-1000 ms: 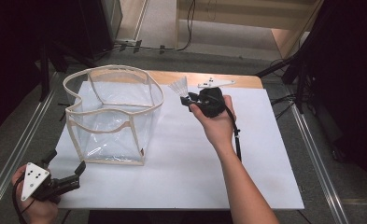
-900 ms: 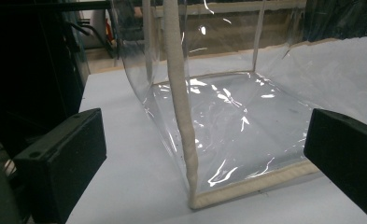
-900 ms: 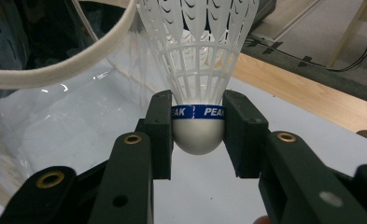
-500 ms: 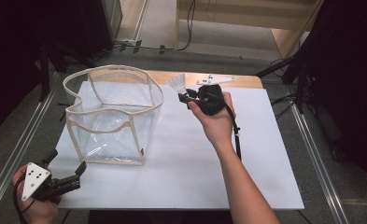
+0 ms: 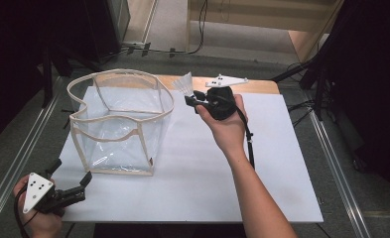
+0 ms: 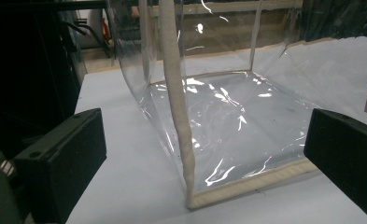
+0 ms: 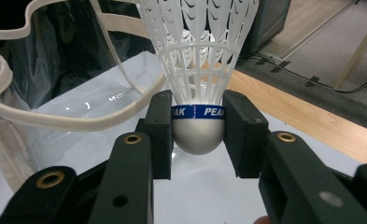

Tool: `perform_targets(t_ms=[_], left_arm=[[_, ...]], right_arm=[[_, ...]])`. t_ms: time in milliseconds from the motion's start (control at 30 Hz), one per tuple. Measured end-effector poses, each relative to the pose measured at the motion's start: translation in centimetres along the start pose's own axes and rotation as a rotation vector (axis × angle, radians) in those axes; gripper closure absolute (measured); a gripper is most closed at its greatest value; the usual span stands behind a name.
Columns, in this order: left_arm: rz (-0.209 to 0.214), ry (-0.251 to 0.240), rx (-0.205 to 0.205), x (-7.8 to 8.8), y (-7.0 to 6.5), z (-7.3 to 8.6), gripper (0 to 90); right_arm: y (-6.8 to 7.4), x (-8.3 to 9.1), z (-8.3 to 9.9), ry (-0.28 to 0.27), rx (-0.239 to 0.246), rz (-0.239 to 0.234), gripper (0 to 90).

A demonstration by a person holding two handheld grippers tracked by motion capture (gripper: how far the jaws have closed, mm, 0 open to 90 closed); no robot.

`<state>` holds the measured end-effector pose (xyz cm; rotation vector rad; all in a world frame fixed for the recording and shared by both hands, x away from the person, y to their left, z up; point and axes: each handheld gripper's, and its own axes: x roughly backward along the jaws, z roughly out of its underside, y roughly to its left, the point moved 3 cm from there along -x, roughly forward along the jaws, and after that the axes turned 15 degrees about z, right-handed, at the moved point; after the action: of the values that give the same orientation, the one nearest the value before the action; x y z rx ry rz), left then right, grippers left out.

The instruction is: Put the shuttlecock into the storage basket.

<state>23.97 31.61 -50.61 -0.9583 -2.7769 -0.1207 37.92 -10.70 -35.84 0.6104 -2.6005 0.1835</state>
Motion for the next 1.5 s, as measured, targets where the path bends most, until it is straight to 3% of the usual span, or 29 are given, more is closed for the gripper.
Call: perform_targets(t_ms=[1500], left_arm=[[0.003,0.006,-0.001,-0.1,0.0,0.0,0.0]], right_arm=[[2.5,0.0,-1.7,-0.024,0.014,-0.068,63.0]])
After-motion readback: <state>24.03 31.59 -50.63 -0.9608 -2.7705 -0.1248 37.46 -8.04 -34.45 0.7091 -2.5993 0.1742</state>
